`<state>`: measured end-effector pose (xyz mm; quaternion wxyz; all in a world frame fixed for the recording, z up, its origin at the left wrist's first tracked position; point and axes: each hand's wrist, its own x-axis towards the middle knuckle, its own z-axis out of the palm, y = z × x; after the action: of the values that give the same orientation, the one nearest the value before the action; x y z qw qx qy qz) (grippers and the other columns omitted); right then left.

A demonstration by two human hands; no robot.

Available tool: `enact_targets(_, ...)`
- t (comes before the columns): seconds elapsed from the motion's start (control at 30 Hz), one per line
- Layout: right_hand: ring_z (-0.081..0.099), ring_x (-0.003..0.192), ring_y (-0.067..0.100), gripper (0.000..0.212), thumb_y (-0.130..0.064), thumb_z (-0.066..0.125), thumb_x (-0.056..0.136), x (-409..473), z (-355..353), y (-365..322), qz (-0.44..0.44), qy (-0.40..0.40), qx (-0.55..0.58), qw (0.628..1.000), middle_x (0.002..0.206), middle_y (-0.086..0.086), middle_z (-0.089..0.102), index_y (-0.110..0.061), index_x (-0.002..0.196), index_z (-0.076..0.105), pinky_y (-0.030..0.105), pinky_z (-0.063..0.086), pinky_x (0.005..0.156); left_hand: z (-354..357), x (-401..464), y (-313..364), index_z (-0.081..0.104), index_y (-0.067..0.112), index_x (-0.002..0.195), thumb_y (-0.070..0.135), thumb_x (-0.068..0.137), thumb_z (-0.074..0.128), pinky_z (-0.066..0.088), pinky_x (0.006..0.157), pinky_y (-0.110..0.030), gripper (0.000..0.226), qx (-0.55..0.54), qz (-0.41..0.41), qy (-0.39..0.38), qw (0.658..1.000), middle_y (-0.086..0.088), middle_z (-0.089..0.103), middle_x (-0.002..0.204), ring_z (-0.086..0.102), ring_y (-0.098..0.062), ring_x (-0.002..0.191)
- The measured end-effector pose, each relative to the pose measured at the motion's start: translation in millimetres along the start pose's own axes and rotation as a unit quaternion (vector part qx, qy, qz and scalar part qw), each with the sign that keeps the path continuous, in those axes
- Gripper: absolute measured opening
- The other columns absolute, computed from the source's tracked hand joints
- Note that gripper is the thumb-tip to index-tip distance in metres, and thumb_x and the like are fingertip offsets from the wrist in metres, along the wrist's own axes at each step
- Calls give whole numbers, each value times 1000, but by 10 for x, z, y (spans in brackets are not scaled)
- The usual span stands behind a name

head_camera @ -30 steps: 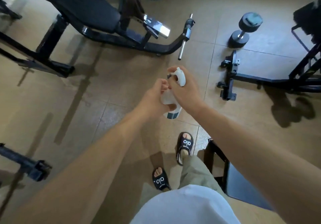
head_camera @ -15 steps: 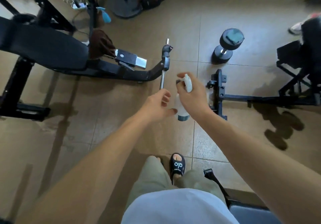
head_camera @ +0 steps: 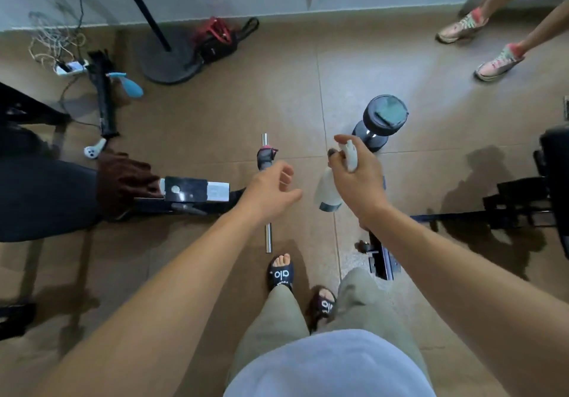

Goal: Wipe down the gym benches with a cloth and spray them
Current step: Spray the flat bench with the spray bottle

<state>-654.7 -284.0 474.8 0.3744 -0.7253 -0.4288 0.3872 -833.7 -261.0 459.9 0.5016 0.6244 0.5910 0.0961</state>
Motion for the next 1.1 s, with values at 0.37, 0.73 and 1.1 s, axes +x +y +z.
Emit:
enact_targets(0.37, 62, 90, 7, 34, -27, 57, 100, 2345, -115, 663, 13, 4, -55, 998, 108, -4, 68, -27, 135, 59, 22, 51, 80, 198, 2340, 474, 60, 16, 116, 23, 89, 73, 51, 91, -30, 31, 19, -18, -6, 1000, -3, 65, 112, 64, -21, 104)
enact_targets(0.73, 65, 100, 25, 41, -39, 58, 99, 4670, 402, 2970, 25, 29, -194, 980, 113, 6, 73, -30, 139, 56, 36, 50, 82, 1499, 5156, -463, 60, 14, 114, 18, 85, 77, 51, 97, -38, 34, 42, -16, -49, 998, -7, 65, 112, 63, -24, 103)
enact_targets(1.1, 70, 86, 18, 44, -33, 67, 96, 6230, 1168, 5240, 41, 25, -101, 994, 106, 2, 70, -32, 138, 57, 48, 61, 77, 2581, 7408, -1746, 58, 16, 120, 25, 83, 81, 46, 89, -29, 44, 112, 44, -70, 990, -2, 58, 114, 58, -20, 102)
